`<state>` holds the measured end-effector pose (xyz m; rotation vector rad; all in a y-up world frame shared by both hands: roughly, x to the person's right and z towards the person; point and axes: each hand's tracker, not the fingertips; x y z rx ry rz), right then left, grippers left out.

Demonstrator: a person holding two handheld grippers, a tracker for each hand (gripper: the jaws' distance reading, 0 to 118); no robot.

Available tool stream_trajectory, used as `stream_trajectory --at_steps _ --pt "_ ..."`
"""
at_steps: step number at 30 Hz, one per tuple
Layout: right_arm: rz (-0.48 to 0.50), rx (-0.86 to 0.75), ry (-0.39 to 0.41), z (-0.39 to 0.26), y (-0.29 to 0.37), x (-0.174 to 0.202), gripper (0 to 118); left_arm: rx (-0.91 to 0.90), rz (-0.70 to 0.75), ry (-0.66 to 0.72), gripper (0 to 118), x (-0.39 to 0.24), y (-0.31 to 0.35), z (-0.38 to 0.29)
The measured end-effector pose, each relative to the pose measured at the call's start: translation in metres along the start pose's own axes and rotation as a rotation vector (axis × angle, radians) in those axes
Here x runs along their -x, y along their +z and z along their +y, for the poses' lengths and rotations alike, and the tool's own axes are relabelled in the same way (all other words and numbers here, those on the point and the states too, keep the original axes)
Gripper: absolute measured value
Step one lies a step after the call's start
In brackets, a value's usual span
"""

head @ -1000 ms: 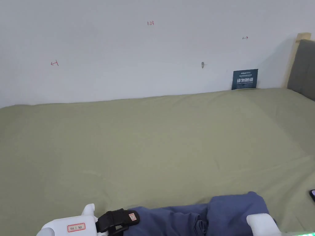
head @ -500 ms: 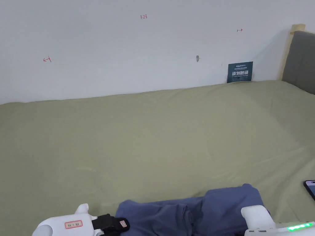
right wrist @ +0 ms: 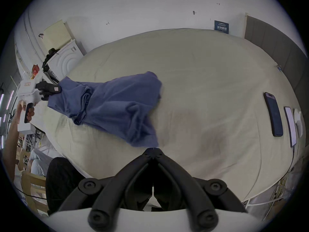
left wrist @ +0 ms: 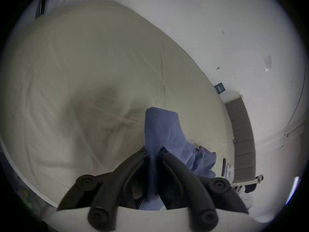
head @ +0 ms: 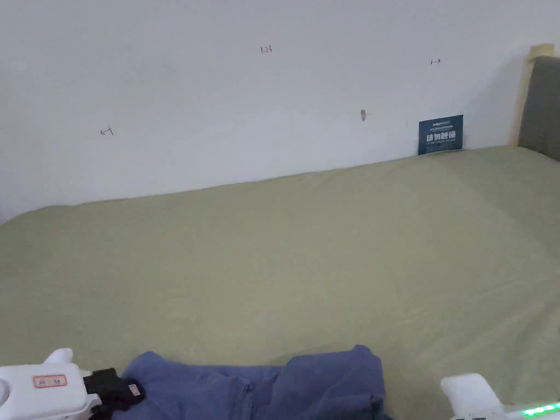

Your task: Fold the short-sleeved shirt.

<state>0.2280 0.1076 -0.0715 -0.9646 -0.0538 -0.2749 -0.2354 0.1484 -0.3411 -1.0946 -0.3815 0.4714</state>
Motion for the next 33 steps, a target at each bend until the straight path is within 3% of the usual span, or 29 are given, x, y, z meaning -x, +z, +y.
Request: stream_trajectory --at_steps 2,7,14,15,17,18,19,23,27,29,31,32,33 --pt "0.01 -0.003 -0.007 0.0 0.001 0.0 0 -0.001 0.002 -0.074 9 -0.026 0.003 -0.006" --pt "0.014 -0.005 -0.016 0.0 0.001 -0.002 0 0.082 -0.148 -0.278 9 -0.109 -0.025 -0.031" --pt "0.025 -0.034 -0.045 0.002 0.007 -0.009 0 0.274 -0.394 -0.326 12 -0.19 -0.096 -0.081" --pt "0.024 -0.036 -0.048 0.002 0.007 -0.009 0 0.291 -0.401 -0.337 29 -0.196 -0.106 -0.085" --pt "0.023 -0.032 -0.049 0.002 0.006 -0.01 0 0.355 -0.382 -0.322 78 -0.202 -0.125 -0.089" --pt "0.022 -0.025 -0.044 0.001 0.005 -0.01 0 0.349 -0.39 -0.286 90 -0.201 -0.131 -0.09" --pt "0.018 -0.019 -0.037 0.001 0.004 -0.009 0 0.339 -0.415 -0.238 91 -0.198 -0.13 -0.091" --pt "0.024 -0.007 -0.015 0.0 0.001 -0.002 0 0.289 -0.634 -0.103 90 -0.179 -0.119 -0.087" --pt "0.03 0.003 -0.002 0.0 -0.001 0.0 0 0.231 -0.602 -0.111 87 -0.161 -0.116 -0.095" --pt "0.025 0.002 -0.005 0.0 -0.001 0.0 0 0.265 -0.596 -0.124 71 -0.158 -0.127 -0.102" --pt "0.017 -0.001 -0.015 0.001 -0.001 -0.003 0 0.335 -0.571 -0.138 34 -0.164 -0.148 -0.117" --pt "0.013 -0.002 -0.018 0.001 0.0 -0.004 0 0.357 -0.551 -0.148 25 -0.167 -0.159 -0.124" --pt "0.009 -0.003 -0.02 0.001 0.0 -0.005 0 0.395 -0.515 -0.149 25 -0.17 -0.175 -0.134"
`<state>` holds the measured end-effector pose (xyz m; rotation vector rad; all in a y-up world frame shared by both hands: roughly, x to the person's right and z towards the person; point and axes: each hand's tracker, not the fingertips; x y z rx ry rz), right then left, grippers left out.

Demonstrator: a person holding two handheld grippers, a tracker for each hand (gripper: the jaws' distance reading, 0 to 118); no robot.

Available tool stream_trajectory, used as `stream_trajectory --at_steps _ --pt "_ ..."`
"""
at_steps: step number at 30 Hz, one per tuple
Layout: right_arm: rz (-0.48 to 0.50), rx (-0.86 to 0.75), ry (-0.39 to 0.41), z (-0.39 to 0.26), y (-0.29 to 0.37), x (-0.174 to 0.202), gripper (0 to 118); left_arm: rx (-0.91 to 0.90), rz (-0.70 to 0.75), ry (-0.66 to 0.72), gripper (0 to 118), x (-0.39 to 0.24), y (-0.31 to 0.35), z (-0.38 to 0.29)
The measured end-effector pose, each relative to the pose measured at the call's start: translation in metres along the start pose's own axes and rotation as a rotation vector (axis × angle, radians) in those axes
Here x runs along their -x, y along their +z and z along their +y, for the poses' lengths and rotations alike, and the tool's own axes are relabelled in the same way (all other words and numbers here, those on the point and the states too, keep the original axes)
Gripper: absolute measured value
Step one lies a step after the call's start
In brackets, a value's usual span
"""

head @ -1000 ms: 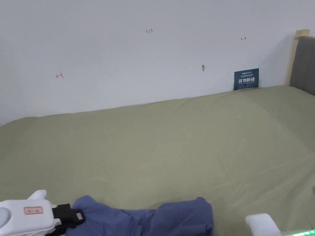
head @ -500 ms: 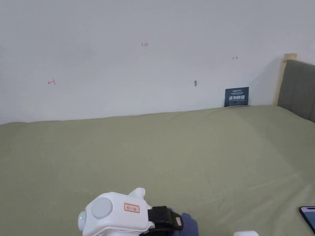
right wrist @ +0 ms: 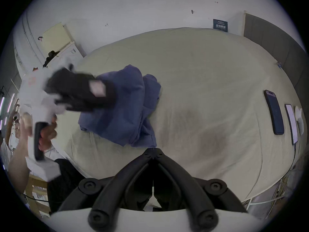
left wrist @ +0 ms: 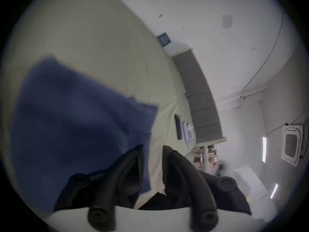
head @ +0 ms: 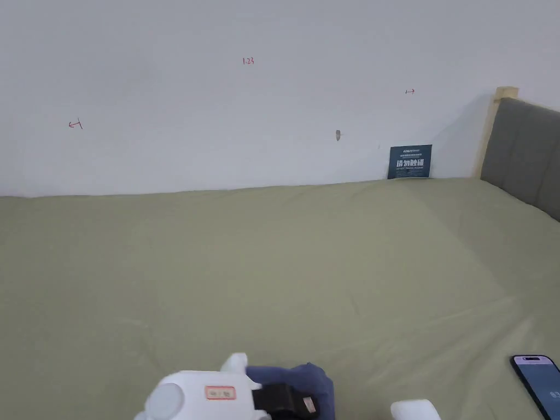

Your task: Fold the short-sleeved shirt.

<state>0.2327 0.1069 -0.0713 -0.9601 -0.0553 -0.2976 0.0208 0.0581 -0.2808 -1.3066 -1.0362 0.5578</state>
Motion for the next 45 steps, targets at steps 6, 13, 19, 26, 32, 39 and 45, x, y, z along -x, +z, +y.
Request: stream_trajectory --at_steps 6,13,19,26,32,39,45 --pt "0.03 -0.006 -0.031 0.002 0.0 -0.005 0 -0.038 -0.054 0.166 9 0.022 -0.056 -0.026" --pt "0.111 -0.046 -0.094 0.01 0.008 -0.008 0 -0.028 -0.086 -0.064 9 -0.009 0.023 -0.014" --pt "0.202 -0.03 -0.088 0.063 -0.014 0.02 0 -0.135 0.09 -0.247 9 0.006 0.136 0.008" --pt "0.057 0.261 0.061 0.118 -0.099 0.058 0 -0.215 0.13 -0.083 9 0.072 0.186 0.016" --pt "0.031 0.254 0.032 0.099 -0.116 0.055 0 -0.207 0.05 -0.027 48 0.104 0.169 0.013" --pt "0.028 0.235 0.033 0.096 -0.113 0.053 0 -0.077 0.004 -0.04 118 0.108 0.098 0.014" --pt "0.045 0.212 0.064 0.091 -0.111 0.052 0 -0.072 -0.098 0.014 118 0.106 0.083 0.024"
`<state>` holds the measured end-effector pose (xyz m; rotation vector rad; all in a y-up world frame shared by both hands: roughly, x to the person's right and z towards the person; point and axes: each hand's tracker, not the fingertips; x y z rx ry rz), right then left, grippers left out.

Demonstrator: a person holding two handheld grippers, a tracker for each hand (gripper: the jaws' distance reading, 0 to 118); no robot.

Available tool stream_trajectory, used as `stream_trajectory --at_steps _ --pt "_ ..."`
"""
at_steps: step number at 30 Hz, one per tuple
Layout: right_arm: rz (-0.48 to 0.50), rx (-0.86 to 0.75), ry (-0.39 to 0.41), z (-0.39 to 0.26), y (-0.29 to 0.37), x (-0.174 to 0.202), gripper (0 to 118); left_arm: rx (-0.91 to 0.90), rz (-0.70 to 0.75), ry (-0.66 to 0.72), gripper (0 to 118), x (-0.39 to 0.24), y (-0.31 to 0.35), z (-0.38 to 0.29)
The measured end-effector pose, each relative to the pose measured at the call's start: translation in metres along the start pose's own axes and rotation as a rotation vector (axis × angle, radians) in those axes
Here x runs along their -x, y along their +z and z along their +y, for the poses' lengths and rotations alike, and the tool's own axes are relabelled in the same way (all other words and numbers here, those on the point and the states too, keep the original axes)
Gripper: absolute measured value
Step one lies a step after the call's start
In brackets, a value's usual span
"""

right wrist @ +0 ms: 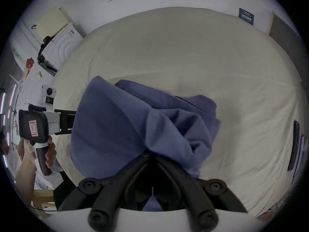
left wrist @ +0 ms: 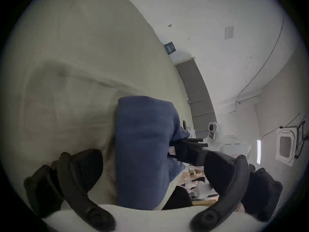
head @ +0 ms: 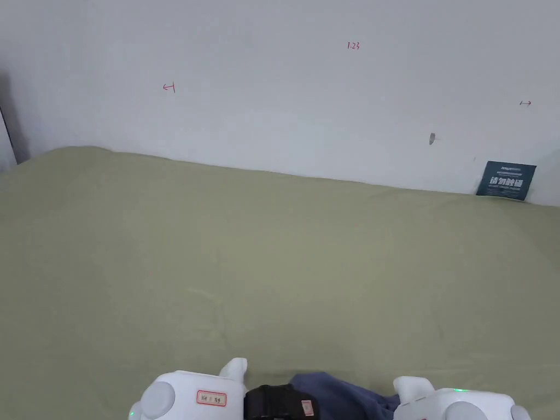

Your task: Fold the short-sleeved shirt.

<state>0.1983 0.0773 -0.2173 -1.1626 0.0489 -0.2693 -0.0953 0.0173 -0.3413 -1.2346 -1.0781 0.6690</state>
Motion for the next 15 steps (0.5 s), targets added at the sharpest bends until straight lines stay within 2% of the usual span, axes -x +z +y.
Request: stream_trajectory --at_steps 2,3,4,5,6,7,8,9,13,15 --pt "0.007 -0.006 -0.01 -0.001 0.001 -0.001 0 0.04 -0.037 0.022 118 -0.001 -0.009 0.003" --pt "0.01 -0.01 -0.013 -0.002 0.001 -0.002 0 0.046 -0.043 0.031 111 -0.001 -0.013 0.003" --pt "0.015 -0.017 -0.019 -0.004 0.002 -0.003 0 0.053 -0.049 0.037 96 0.0 -0.017 0.002" --pt "0.016 -0.025 -0.02 -0.005 0.002 -0.003 0 0.06 -0.004 0.035 72 0.001 -0.021 0.001" --pt "0.022 -0.034 -0.017 -0.007 0.002 -0.005 0 0.068 0.063 0.008 32 0.004 -0.025 -0.002" --pt "0.026 -0.039 -0.008 -0.009 0.002 -0.006 0 0.065 0.087 -0.014 32 0.012 -0.024 -0.005" --pt "0.034 -0.051 0.011 -0.01 0.001 -0.006 0 0.025 -0.043 0.062 32 0.025 -0.018 -0.007" --pt "0.042 -0.067 0.02 -0.012 0.003 -0.006 0 0.016 -0.1 0.139 31 0.029 -0.015 -0.009" --pt "-0.001 -0.088 0.034 -0.015 0.008 0.007 0 0.034 -0.022 0.019 31 0.015 -0.013 -0.005" --pt "-0.065 -0.114 0.105 -0.016 0.014 0.025 0 0.052 -0.041 -0.021 31 0.012 -0.004 0.001"
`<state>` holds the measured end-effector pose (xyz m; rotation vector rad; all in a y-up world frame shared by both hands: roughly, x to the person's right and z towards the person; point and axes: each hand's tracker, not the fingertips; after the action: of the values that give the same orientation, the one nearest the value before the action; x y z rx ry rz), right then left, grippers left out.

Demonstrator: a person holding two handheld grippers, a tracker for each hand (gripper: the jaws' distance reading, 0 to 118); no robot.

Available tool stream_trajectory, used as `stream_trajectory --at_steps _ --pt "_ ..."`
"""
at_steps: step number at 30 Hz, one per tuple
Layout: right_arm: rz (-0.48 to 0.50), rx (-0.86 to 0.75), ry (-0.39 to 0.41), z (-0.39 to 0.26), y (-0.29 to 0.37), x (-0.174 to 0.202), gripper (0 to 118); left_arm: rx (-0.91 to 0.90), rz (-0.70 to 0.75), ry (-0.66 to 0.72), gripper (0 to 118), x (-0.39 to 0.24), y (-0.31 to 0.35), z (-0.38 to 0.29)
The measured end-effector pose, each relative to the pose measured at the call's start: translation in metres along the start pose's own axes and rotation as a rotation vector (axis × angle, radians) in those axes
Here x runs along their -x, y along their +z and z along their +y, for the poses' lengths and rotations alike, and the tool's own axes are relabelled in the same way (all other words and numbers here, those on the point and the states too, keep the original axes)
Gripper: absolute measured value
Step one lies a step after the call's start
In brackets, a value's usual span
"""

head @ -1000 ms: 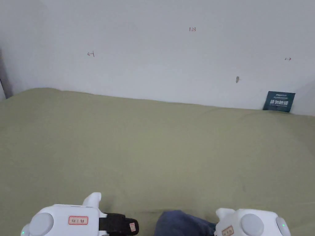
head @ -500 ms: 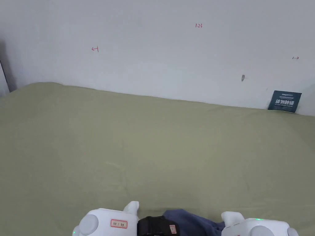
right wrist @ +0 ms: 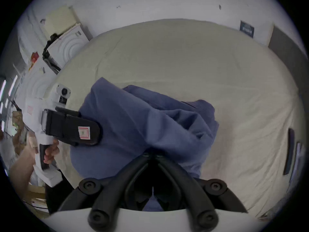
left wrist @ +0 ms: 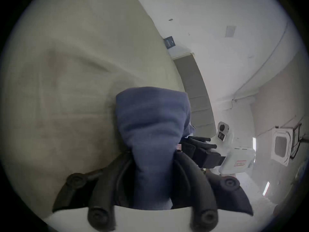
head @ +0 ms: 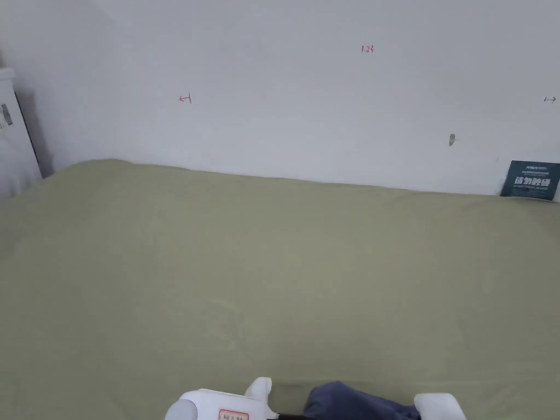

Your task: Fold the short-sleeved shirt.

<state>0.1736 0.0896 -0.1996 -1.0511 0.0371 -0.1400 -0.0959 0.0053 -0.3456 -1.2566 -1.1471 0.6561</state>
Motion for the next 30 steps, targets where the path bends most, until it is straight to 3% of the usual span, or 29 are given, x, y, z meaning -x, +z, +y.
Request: stream_trajectory --at_steps 1,6,9,16,19,23,30 --pt "-0.013 -0.022 0.016 0.002 0.003 0.011 0 0.005 -0.012 -0.025 31 0.0 0.009 0.004" --pt "0.045 -0.18 -0.078 0.027 0.013 0.067 0 -0.008 0.092 -0.078 31 0.004 0.076 0.028" --pt "0.026 -0.312 -0.057 0.045 0.004 0.117 0 -0.038 0.155 -0.059 31 0.019 0.133 0.041" --pt "0.036 -0.543 -0.139 0.073 -0.009 0.247 0 -0.118 0.343 -0.09 31 0.049 0.284 0.062" --pt "0.043 -0.611 -0.092 0.082 -0.013 0.296 0 -0.172 0.425 -0.081 31 0.068 0.351 0.065" --pt "-0.057 -0.749 -0.104 0.085 -0.02 0.351 0 -0.23 0.455 -0.075 31 0.1 0.417 0.054" --pt "-0.118 -0.897 -0.106 0.077 -0.038 0.41 0 -0.23 0.566 -0.066 31 0.123 0.483 0.052"
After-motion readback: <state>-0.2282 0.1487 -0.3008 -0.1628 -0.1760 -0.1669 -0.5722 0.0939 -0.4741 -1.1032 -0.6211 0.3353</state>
